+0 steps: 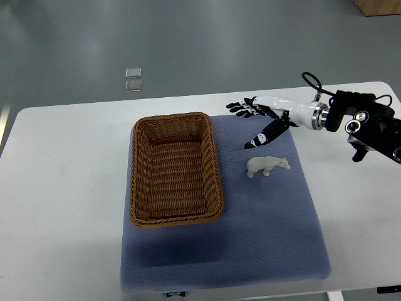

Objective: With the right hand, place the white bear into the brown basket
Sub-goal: 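Move the right hand down over the white polar bear figurine, then close the right hand fingers around the white bear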

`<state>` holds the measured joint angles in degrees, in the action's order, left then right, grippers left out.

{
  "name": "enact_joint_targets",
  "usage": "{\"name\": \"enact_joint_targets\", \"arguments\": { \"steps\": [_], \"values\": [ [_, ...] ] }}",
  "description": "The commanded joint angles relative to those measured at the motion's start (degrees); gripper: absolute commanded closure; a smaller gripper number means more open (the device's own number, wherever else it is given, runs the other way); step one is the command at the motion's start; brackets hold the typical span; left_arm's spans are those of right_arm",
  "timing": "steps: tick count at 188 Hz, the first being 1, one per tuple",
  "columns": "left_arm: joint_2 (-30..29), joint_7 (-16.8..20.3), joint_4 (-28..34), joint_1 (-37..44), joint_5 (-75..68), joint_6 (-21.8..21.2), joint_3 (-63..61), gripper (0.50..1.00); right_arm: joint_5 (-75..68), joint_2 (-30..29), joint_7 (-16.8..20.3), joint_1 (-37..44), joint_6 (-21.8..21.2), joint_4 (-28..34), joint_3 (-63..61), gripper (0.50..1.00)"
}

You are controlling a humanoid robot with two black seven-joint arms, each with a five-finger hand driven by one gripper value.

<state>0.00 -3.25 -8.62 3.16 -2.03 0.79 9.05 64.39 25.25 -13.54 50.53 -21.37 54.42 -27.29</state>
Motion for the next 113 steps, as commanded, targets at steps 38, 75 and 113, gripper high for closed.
{"name": "enact_joint_targets", "arguments": {
  "steps": [38, 75, 113],
  "values": [
    [0.0, 0.0, 0.0, 0.0, 0.0, 0.0, 0.0, 0.500, 9.3, 6.2, 0.0, -0.6, 2.8, 6.8, 5.0, 0.572],
    [0.0, 0.0, 0.0, 0.0, 0.0, 0.0, 0.0, 0.500, 13.3, 7.2, 0.0, -1.4, 3.6, 10.1, 6.4, 0.572],
    [0.0, 0.0, 0.0, -0.1, 0.0, 0.0, 0.0, 0.500, 17.7, 6.4, 0.1, -2.3, 6.7, 10.5, 7.9, 0.572]
  ]
}}
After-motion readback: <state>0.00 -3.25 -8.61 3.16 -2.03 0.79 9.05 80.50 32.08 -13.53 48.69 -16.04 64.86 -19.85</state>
